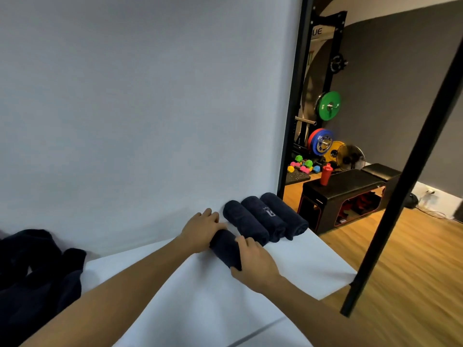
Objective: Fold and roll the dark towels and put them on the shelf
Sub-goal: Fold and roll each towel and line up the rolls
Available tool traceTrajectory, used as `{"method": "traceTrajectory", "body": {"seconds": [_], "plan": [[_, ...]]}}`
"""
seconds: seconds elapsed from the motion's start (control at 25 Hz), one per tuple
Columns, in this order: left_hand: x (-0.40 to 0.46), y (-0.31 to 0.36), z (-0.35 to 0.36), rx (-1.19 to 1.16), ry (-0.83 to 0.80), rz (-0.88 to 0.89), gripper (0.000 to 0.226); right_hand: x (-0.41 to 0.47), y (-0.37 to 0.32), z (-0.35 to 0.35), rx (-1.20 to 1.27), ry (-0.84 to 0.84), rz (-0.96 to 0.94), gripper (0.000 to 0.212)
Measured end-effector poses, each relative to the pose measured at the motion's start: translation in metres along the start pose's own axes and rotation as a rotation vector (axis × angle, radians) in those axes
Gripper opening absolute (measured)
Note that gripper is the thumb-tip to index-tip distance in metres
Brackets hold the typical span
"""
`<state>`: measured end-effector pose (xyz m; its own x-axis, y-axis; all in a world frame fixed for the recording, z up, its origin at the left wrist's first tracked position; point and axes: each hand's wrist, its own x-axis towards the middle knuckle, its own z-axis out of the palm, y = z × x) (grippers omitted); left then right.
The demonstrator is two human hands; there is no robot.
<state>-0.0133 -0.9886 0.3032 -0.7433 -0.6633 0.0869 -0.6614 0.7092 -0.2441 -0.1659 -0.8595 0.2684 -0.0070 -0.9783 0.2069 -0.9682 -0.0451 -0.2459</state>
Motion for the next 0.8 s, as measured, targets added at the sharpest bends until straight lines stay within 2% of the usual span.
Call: {"method": "traceTrajectory", "body": {"seconds": [0.16,0.32,0.6,0.72,0.8], "plan": [[0.028,0.009,0.028,-0.224,-0.009,-0.164,0.052,0.013,0.006,0.014,-0.109,0.085,-0.003,0.063],[0.047,0.004,0.051,-0.474,0.02,-0.284,0.044,0.029,0.012,0.028,-0.213,0.138,-0.027,0.064],[0.064,-0.003,0.064,-0.31,0.029,-0.214,0.047,0.047,0.009,0.042,-0.236,0.171,-0.026,0.055],[0.061,0.0,0.063,-0.34,0.014,-0.233,0.051,0.045,0.009,0.038,-0.254,0.12,-0.002,0.055],[0.05,0.003,0.056,-0.392,-0.039,-0.262,0.061,0.041,0.007,0.029,-0.282,0.092,-0.005,0.051]]}}
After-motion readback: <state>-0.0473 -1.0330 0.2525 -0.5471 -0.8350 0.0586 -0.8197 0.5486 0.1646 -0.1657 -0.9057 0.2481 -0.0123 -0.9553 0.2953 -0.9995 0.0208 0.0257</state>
